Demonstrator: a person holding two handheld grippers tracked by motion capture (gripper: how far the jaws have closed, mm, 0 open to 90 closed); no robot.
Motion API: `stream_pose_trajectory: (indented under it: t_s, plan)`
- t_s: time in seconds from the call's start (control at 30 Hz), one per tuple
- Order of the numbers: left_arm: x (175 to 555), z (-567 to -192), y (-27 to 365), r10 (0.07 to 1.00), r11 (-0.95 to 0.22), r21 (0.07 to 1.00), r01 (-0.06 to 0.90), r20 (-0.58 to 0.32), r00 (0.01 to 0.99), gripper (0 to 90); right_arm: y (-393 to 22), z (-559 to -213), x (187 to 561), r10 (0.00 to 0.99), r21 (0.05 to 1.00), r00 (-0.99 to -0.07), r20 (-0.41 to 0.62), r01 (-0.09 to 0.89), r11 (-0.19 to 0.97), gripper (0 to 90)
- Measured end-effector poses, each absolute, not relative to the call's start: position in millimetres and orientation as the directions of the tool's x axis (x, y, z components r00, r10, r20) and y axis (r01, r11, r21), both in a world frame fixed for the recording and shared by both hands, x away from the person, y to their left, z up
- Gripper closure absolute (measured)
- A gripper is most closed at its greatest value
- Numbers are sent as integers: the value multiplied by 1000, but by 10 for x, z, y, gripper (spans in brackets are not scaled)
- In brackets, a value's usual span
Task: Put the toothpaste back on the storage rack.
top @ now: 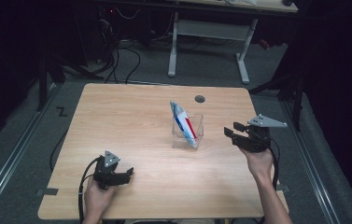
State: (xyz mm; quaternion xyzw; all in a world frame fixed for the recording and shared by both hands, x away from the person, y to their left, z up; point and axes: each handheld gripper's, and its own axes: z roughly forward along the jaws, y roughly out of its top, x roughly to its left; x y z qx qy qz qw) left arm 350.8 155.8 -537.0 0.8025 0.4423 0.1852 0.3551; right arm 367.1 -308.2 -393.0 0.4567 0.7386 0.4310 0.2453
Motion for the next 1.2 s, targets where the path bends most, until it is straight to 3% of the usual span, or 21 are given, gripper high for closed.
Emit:
stream_pose_trajectory:
  t_s: [1.2]
  plan:
    - [3505, -5370, 1560, 840, -359, 733, 577, -16, 542, 179, -3326, -4100, 3426, 898, 862, -434, 72, 480, 163, 506]
